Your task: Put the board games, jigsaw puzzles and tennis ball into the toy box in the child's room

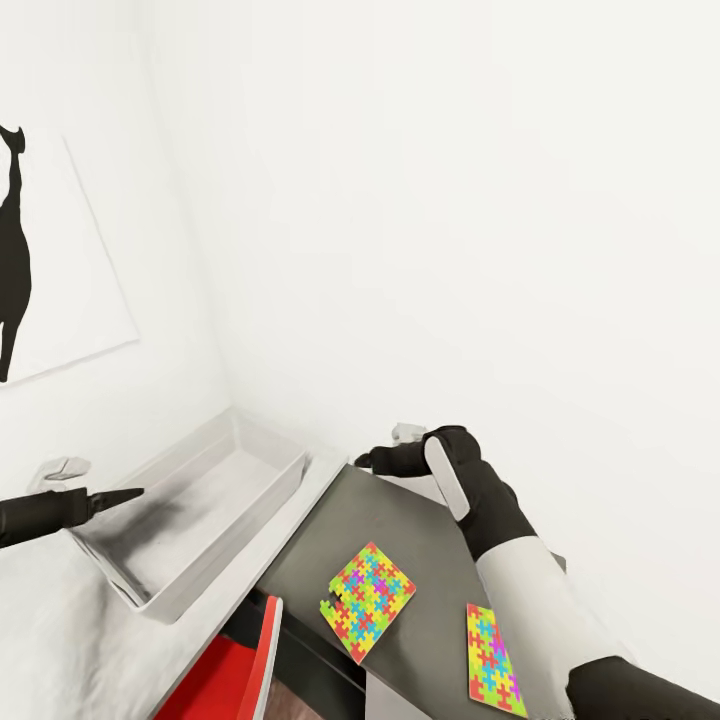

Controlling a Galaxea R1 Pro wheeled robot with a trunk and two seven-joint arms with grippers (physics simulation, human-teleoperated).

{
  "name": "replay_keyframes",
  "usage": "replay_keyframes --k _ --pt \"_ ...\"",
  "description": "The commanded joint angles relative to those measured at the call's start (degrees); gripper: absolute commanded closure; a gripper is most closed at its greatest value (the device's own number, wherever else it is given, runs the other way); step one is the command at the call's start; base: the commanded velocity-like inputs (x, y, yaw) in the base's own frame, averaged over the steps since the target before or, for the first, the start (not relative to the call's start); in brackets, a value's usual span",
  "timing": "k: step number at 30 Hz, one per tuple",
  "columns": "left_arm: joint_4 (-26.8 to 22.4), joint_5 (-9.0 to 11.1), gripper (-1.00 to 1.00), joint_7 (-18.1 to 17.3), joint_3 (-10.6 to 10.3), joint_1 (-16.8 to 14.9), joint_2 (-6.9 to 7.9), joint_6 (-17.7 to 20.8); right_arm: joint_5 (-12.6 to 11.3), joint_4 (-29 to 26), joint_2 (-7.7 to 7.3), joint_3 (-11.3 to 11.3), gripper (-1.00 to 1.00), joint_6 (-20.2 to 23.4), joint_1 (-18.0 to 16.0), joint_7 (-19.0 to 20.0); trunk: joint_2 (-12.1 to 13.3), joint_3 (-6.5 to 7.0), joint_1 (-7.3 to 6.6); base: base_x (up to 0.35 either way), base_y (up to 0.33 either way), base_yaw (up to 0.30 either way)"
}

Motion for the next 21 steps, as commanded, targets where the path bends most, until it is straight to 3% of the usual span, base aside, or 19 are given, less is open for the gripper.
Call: replay_keyframes --k 1,3,6,10,13,18,21 --pt "-0.04 -0.54 -1.00 -0.59 0.09 -0.11 0.35 0.45 0.16 0.09 0.00 0.22 -1.00 0.22 -0.16 -0.65 -0.13 -0.13 0.04 0.000 0.000 0.000" --pt "-0.04 -0.49 -1.00 -0.62 0.12 -0.19 1.54 0.45 -0.33 0.38 0.00 1.23 -1.00 0.20 -0.38 -3.54 -0.13 -0.13 0.04 0.000 0.000 0.000" --pt "-0.04 -0.47 -1.00 -0.63 0.19 -0.22 2.26 0.45 -1.58 0.50 0.00 2.64 -1.00 0.24 -0.47 -4.84 -0.13 -0.13 0.04 0.000 0.000 0.000" --pt "-0.04 -0.46 -1.00 -0.70 0.89 -0.24 2.61 0.45 -4.89 0.34 0.00 5.53 -1.00 0.38 -0.45 -5.43 -0.13 -0.13 0.04 0.000 0.000 0.000" --pt "-0.04 -0.46 -1.00 -0.83 1.92 -0.20 2.73 0.45 -8.07 0.01 0.00 8.98 -1.00 0.02 -0.36 -5.63 -0.13 -0.13 0.04 0.000 0.000 0.000" --pt "-0.04 -0.38 -1.00 -1.02 2.51 -0.17 2.72 0.45 -9.55 -0.28 0.00 12.33 -1.00 -1.29 -0.31 -5.81 -0.13 -0.13 0.04 0.000 0.000 0.042" --pt "-0.04 -0.29 -1.00 -1.05 2.54 -0.16 2.69 0.45 -9.76 -0.49 0.00 13.07 -1.00 -1.52 -0.32 -5.86 -0.13 -0.13 0.04 0.000 0.000 0.192"
